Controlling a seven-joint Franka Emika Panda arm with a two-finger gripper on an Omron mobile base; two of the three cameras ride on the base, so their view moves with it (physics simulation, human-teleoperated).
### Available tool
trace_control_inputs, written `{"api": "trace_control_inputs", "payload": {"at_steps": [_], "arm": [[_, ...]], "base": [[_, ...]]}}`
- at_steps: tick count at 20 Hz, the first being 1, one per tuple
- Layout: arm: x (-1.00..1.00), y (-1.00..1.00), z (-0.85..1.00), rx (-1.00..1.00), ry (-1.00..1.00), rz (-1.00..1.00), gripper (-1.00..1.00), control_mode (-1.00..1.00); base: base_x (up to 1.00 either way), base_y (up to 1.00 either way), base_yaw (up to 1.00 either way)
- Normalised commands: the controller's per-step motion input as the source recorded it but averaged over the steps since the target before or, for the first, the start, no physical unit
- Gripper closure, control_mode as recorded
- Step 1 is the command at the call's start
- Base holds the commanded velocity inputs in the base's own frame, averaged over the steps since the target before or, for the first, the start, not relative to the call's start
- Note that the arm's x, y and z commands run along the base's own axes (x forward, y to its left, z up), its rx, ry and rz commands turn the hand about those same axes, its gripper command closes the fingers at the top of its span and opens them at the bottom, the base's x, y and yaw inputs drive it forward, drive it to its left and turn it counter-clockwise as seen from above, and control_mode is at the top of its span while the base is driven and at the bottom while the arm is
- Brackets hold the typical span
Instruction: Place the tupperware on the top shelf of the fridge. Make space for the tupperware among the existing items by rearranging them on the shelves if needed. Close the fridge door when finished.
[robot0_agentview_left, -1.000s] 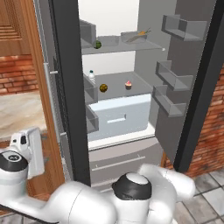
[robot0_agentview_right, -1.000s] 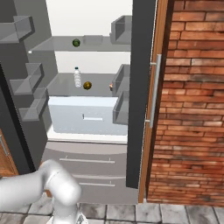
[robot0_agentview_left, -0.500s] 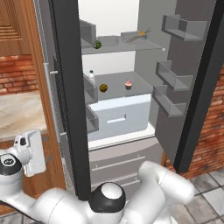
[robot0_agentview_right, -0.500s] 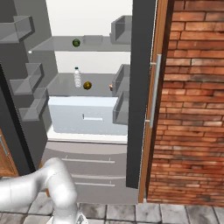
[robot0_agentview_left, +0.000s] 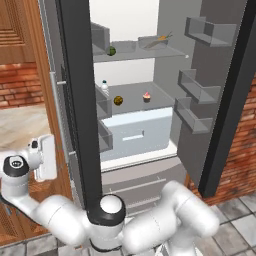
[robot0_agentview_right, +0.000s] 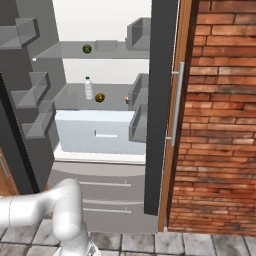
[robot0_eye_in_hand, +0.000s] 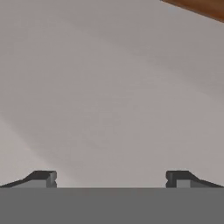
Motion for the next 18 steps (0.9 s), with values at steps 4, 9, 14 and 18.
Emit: {"api": "trace_control_inputs", "payload": {"at_steps": [4, 9, 14, 18], "arm": [[0.00, -0.91, 0.00, 0.00, 0.02, -0.19, -1.00, -1.00], [-0.02, -1.00, 0.00, 0.00, 0.00, -0.14, -1.00, -1.00], [0.16, -1.00, 0.01, 0.04, 0.00, 0.00, -1.00, -1.00], [0.46, -0.72, 0.09, 0.08, -0.04, 0.18, -1.00, -1.00]], "base": [[0.00, 0.00, 0.00], [0.00, 0.00, 0.00], [0.00, 0.00, 0.00], [0.00, 0.00, 0.00]]}}
